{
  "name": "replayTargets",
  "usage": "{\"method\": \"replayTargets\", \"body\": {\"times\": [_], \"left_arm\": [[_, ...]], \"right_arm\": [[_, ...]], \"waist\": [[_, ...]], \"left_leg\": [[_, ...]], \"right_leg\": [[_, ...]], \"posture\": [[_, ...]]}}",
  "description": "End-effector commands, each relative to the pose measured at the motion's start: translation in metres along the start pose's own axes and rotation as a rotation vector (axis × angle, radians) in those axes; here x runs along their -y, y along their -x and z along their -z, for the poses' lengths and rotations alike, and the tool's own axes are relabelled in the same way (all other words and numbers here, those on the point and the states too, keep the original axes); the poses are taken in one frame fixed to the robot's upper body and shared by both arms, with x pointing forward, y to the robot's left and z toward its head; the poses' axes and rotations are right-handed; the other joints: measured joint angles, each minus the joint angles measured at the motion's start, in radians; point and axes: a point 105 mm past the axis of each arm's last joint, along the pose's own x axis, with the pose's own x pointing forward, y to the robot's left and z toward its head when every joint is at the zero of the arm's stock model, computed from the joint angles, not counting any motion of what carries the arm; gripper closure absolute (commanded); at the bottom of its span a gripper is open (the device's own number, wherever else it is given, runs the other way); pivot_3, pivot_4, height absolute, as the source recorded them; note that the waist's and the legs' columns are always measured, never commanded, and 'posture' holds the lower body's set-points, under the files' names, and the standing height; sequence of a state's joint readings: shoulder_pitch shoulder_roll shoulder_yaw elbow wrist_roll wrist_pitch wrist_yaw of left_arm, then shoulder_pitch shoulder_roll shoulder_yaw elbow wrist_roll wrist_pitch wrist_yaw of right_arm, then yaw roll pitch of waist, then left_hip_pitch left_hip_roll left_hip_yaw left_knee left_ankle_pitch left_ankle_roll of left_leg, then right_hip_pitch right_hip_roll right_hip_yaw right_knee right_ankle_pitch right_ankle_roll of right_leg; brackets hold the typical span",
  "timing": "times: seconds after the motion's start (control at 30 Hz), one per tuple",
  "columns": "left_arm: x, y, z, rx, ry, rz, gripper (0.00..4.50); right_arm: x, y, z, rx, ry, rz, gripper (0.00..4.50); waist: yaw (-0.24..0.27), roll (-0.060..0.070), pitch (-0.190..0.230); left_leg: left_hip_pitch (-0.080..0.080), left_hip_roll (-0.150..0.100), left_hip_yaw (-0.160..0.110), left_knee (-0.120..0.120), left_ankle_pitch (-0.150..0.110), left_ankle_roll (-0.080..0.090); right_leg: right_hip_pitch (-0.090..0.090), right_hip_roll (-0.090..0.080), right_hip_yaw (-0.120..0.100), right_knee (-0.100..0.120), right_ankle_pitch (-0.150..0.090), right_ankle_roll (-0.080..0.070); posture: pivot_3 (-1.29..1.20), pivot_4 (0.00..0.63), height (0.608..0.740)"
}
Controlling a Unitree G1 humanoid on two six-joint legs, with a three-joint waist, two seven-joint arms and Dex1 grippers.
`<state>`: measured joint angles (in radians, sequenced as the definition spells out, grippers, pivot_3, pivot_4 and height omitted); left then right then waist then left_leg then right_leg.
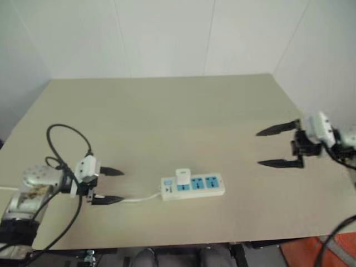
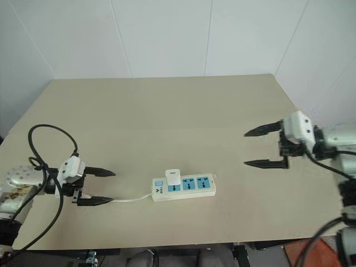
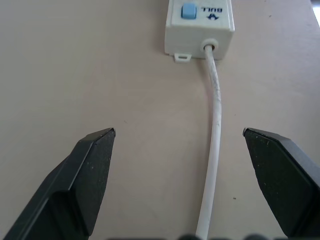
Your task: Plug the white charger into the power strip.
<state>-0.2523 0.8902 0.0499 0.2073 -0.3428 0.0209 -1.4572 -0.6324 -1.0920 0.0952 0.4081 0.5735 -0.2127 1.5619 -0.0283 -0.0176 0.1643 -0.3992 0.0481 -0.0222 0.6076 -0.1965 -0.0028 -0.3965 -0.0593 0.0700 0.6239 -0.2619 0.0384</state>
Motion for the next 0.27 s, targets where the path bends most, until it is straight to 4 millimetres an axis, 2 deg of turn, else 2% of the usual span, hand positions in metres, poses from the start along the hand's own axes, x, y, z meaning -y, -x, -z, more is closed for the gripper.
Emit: {"method": "replayTargets", "body": {"times": [0.03,0.27], "left_arm": [[0.000,0.006,-0.006,0.025,-0.031,-0.039,0.04],[-0.002,-0.001,-0.015,0.084,-0.040,-0.049,0.04]], "right_arm": [[-0.014,0.011,-0.004,-0.032,-0.017,-0.066,0.00],[-0.026,0.017,0.013,-0.123,-0.074,-0.043,0.00]], "waist": [[0.000,0.000,0.000],[0.004,0.000,0.000]], "left_leg": [[0.000,0.000,0.000,0.001,0.000,0.000],[0.001,0.000,0.002,0.005,0.000,0.000]], "right_leg": [[0.000,0.000,0.000,0.000,0.000,0.000],[0.000,0.000,0.002,0.003,0.000,0.000]], "posture": [[0.00,0.150,0.740],[0.00,0.150,0.740]]}}
